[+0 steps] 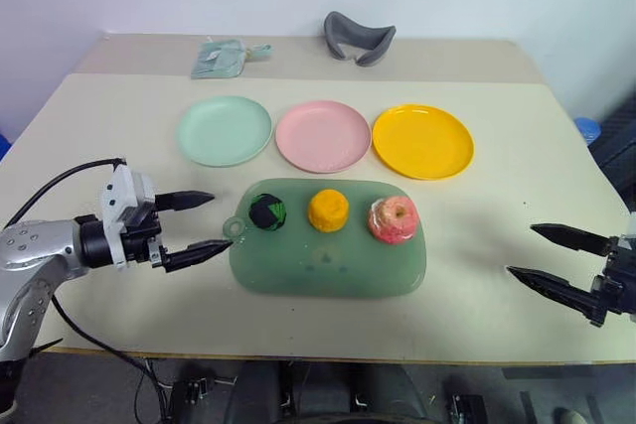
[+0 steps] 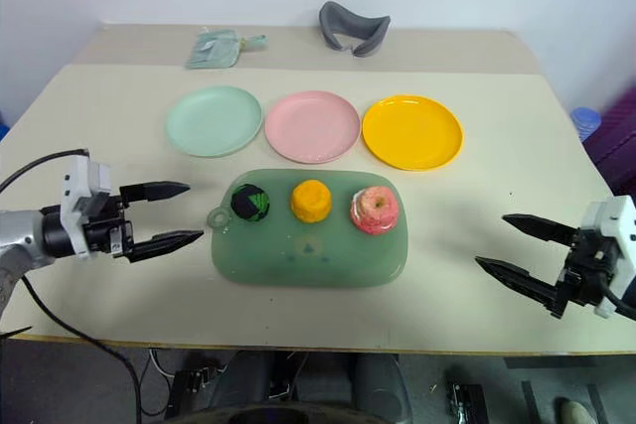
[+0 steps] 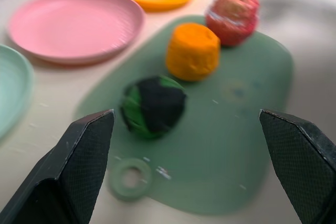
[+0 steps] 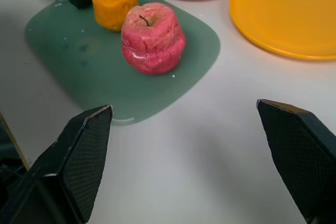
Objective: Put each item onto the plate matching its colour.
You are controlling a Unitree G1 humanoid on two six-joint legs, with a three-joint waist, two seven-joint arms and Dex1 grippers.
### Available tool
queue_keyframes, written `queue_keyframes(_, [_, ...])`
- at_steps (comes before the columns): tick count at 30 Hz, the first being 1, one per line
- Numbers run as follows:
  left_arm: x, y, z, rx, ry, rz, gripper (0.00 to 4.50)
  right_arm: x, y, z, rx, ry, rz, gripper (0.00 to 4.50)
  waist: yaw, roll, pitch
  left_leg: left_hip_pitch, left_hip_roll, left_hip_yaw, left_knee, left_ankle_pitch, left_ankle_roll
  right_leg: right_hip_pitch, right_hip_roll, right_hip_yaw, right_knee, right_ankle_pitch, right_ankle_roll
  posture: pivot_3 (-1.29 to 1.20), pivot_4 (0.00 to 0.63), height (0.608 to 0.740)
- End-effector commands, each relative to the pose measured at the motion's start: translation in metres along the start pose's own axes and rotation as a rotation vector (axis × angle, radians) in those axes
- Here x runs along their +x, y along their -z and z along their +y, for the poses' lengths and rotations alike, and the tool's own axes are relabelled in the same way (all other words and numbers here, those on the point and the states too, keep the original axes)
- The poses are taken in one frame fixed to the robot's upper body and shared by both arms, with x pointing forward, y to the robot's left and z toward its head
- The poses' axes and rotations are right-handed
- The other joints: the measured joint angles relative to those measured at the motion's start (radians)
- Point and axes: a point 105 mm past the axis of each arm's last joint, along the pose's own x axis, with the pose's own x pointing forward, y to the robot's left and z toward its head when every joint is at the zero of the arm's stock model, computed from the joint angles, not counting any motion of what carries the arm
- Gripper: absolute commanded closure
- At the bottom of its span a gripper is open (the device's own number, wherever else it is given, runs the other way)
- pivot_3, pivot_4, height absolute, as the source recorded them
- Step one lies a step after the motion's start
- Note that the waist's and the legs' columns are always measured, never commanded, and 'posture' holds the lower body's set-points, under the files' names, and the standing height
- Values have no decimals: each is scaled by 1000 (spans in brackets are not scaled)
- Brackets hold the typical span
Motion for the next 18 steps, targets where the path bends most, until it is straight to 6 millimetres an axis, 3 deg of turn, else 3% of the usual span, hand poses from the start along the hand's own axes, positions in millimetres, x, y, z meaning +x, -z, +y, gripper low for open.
queue_keyframes(1, [-4, -12, -3, 57, 7, -15, 0, -1, -12, 0, -40, -8, -16, 32, 1, 0, 0, 0, 0, 0, 0, 0, 0, 0, 0, 0, 0, 0, 0, 0, 150, 740])
queue_keyframes(18, [6, -16, 3, 77, -35, -70, 0, 37, -32, 9, -98, -109, -95, 32, 2, 1, 0, 0, 0, 0, 1, 0, 0, 0, 0, 0, 1, 0, 0, 0, 150, 740])
